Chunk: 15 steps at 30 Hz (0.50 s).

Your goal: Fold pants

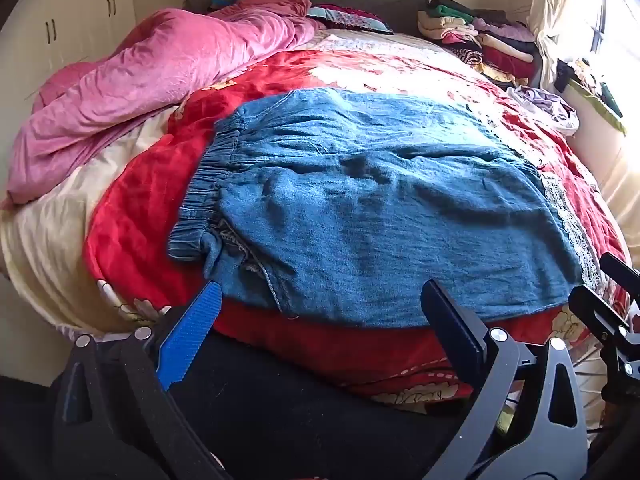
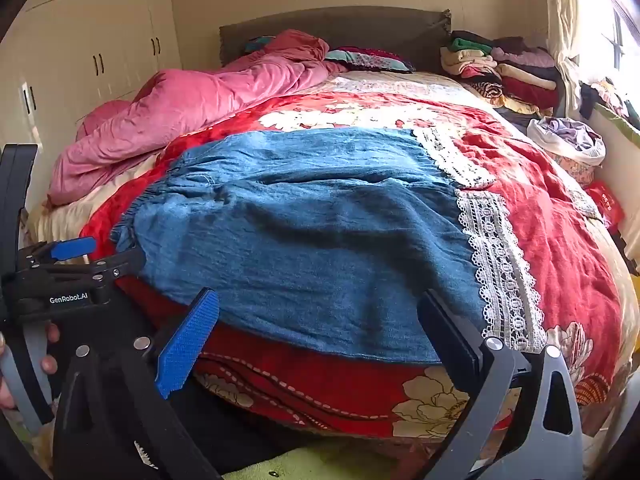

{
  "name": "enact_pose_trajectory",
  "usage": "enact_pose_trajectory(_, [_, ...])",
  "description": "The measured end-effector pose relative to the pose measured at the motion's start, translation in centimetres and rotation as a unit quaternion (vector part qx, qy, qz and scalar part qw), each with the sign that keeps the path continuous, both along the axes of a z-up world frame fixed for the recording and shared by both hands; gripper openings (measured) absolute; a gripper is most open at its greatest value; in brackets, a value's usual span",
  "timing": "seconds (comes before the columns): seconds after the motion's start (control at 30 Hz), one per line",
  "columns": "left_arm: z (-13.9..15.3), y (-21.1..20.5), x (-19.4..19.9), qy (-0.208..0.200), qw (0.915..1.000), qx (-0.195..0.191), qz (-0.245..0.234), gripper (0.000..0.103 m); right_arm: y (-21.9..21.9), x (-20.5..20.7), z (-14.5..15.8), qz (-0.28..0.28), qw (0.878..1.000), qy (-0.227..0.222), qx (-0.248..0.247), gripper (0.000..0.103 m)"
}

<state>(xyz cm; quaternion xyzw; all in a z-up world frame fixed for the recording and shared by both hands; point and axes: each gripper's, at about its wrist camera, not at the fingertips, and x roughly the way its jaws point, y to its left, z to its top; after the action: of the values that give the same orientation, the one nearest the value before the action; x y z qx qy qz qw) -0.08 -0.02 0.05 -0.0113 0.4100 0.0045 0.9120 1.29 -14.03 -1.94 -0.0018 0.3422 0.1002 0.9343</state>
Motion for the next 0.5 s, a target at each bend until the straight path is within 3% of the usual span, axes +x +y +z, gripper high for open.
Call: enact_pose_trajectory(0.5, [0.20, 0.46, -0.08, 0.000, 1.0000, -0.005, 0.001, 0.094, 0.36, -0.30, 0.57, 0.005, 1.000, -0.001, -0.011, 0.099])
